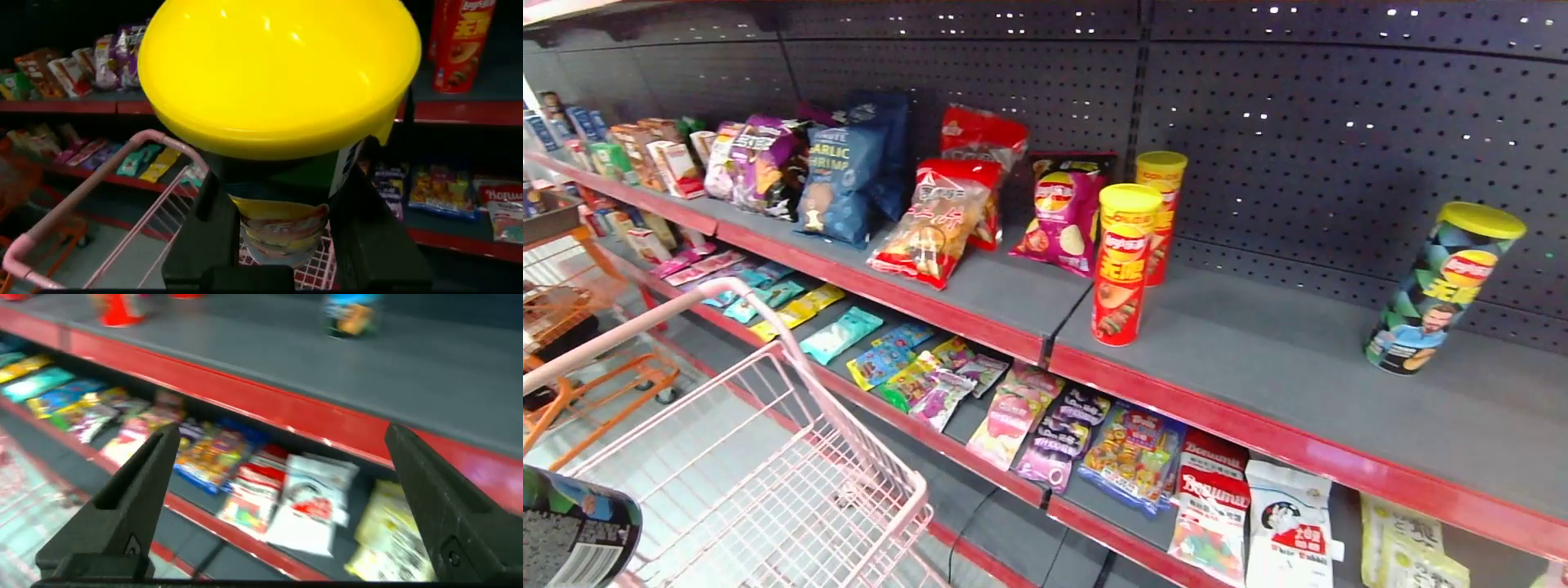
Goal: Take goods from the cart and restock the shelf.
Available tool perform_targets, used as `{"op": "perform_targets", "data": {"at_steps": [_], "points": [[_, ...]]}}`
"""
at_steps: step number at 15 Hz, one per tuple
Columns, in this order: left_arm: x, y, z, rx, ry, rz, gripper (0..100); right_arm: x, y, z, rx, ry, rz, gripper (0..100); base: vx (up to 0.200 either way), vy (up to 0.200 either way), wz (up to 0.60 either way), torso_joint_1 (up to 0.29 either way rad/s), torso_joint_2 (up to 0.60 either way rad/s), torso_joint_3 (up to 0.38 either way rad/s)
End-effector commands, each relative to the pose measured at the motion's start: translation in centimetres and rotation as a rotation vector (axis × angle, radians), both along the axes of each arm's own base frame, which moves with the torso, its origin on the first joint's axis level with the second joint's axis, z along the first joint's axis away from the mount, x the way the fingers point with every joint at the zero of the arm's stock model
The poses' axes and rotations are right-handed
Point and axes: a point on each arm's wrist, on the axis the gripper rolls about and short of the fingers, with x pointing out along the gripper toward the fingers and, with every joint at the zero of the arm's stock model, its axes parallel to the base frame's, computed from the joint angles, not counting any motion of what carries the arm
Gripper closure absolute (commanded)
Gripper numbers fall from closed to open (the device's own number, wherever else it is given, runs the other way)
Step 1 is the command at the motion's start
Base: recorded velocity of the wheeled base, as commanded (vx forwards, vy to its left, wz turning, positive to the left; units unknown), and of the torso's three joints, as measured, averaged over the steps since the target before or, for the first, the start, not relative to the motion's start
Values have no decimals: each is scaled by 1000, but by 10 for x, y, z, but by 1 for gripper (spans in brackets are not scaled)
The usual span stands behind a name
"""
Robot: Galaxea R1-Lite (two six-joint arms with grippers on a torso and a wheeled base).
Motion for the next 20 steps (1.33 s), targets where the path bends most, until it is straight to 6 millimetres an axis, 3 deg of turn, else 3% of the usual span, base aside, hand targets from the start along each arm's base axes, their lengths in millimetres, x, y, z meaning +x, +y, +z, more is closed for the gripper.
{"op": "perform_targets", "data": {"at_steps": [1,9,16,20], "points": [[1,0,-1,18,8,3,100,0,0,0,0,2,0,0,0,0,-600,2,7,2],[2,0,-1,80,3,12,100,0,0,0,-2,2,2,0,0,0,-600,1,1,2],[2,0,-4,110,5,13,100,0,0,0,-3,0,3,0,0,0,0,0,0,0],[-5,0,-24,111,7,1,100,0,0,0,-5,2,3,0,0,0,0,0,0,0]]}}
